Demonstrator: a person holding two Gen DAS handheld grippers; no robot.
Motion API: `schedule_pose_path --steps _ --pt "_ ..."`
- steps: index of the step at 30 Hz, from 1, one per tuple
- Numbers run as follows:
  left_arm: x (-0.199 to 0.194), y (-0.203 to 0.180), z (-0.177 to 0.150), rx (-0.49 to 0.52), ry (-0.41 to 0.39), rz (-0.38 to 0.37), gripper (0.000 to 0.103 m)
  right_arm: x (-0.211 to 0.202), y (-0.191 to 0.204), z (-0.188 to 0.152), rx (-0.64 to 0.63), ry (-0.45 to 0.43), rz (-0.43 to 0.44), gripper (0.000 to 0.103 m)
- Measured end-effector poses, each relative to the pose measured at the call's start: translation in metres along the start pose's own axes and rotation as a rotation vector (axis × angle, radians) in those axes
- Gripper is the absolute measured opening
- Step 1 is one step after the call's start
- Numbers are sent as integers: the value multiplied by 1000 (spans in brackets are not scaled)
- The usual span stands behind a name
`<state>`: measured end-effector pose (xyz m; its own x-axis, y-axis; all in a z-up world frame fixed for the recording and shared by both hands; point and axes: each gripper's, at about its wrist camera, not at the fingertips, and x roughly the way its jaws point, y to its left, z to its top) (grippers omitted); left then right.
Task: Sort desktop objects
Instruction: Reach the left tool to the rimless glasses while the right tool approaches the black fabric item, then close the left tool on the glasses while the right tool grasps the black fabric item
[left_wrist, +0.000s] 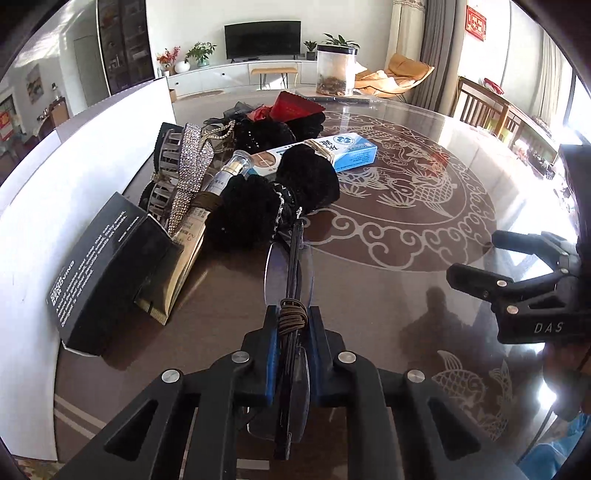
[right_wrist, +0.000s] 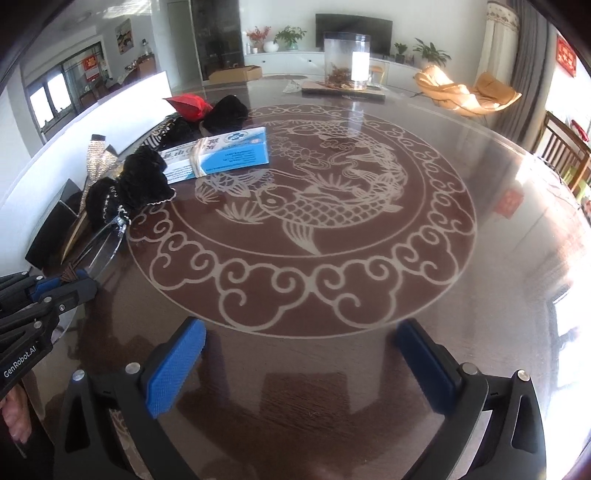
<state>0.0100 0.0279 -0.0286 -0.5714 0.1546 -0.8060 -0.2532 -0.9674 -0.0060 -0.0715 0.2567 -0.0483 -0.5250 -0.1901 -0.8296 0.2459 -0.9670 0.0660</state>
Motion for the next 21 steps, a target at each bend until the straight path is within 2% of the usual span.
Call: schedule_pose_path --steps 5,8,10,13,15,17,18,20,21 --pt "1 11 -3 -59 -15 -21 14 10 29 85 -235 -125 51 103" --pt "6 15 -2 -64 -22 -27 14 40 39 140 -281 -66 133 103" --pt "5 16 -3 -63 -24 -27 14 63 45 160 -292 -23 178 103" --pt "4 16 -5 -63 -27 -28 14 95 51 164 -321 84 235 103" --pt "3 16 -5 -62 -29 -29 14 90 56 156 -391 71 252 102" --pt "5 17 -4 -66 -30 -31 14 80 55 145 -397 113 338 102" --pt "6 18 -4 -71 -32 -32 15 73 54 139 -405 138 375 100" --pt "7 19 -2 -85 -37 -31 15 62 55 122 -428 244 476 92" --pt "8 20 -1 -92 -41 -29 15 59 57 115 -460 264 465 87"
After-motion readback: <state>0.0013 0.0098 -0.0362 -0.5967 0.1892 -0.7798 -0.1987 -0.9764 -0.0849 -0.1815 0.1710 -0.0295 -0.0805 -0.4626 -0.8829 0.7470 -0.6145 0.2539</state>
